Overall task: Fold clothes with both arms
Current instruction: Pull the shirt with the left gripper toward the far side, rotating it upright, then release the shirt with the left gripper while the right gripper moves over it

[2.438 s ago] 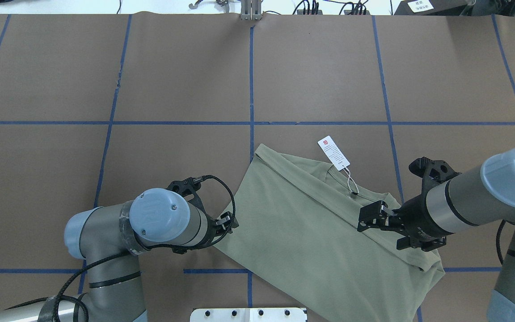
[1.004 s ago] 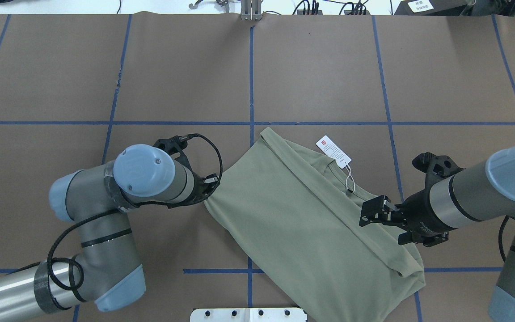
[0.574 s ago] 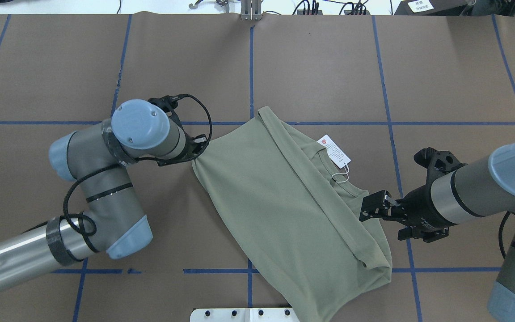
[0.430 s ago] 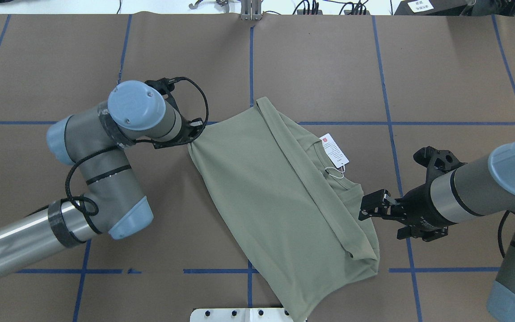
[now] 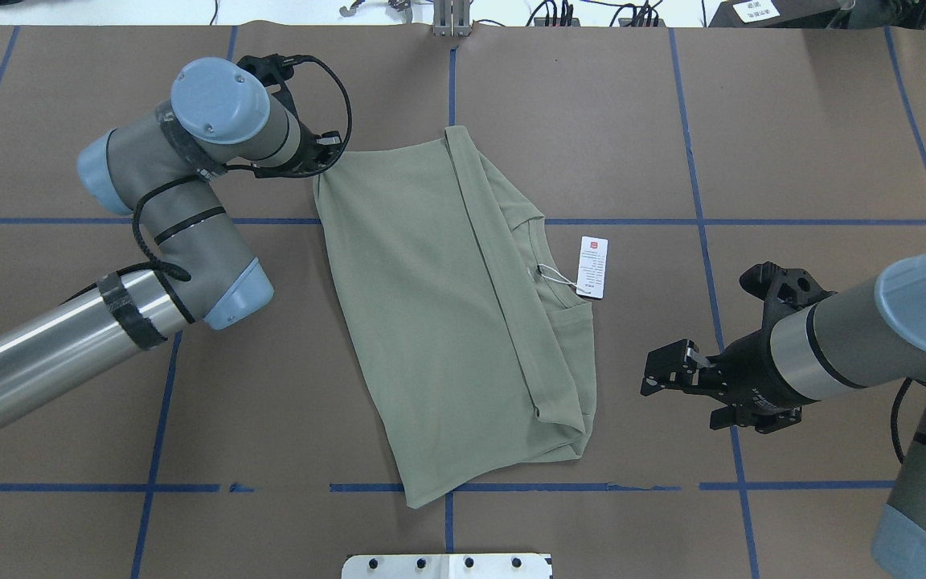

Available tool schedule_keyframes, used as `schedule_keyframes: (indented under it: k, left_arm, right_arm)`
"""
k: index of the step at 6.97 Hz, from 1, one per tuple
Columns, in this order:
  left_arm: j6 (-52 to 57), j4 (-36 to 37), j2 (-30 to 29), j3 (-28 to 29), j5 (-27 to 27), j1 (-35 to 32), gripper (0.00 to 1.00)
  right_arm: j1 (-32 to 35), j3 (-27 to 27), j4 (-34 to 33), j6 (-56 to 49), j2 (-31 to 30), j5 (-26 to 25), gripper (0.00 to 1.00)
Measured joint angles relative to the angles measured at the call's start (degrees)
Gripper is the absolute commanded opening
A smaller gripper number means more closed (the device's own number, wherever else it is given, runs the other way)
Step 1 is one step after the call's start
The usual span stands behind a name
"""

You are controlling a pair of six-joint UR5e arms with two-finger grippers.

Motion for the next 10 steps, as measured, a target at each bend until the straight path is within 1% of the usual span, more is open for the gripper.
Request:
schedule_keyframes:
  k: [1,2,3,4,5,6,7,8,9,10]
  left_arm:
    - [1.17,-6.02,-4.19,7.43,1.04,-0.48,0.0]
    - [1.69,-11.15,-7.87,13.59,1.95,-0.67,0.0]
    - [1.94,-15.53,-11.23,19.37,3.9,-0.68,0.99]
    - [2.2,-18.51,-13.56,23.88,6.02,-0.64,1.0]
    - [2.71,-20.03,-14.47,26.02,6.96,-0.63,1.0]
    - [3.19,-20.57,-14.77,26.69,7.12,-0.73,1.0]
    - [4.06,-20.48,-14.79,26.44,6.1,-1.35,1.0]
    - [5.23,-19.17,-13.93,24.61,3.06,-2.51,1.0]
    - [6.78,-16.18,-10.79,19.45,-0.69,-3.62,1.0]
    - [9.67,-11.54,-5.31,10.55,-2.84,-4.25,1.0]
  right_arm:
    - [-0.02,-0.25,-0.02,0.02,0.28,-0.04,1.0]
    - [-0.08,-0.67,0.0,0.03,0.46,-0.17,1.0]
    - [-0.16,-1.07,0.01,0.03,0.7,-0.39,1.0]
    - [-0.28,-1.46,0.0,0.03,1.3,-0.55,1.0]
    - [-0.46,-2.06,-0.04,0.01,2.39,-0.66,1.0]
    - [-0.72,-3.21,-0.1,-0.05,4.09,-1.26,1.0]
    - [-1.03,-5.09,-0.29,-0.23,6.67,-2.92,1.0]
    - [-1.24,-7.11,-0.56,-1.41,9.32,-4.63,1.0]
    - [-1.36,-8.73,-1.72,-4.13,11.7,-5.47,1.0]
    - [-1.37,-9.77,-6.1,-8.57,14.92,-5.86,1.0]
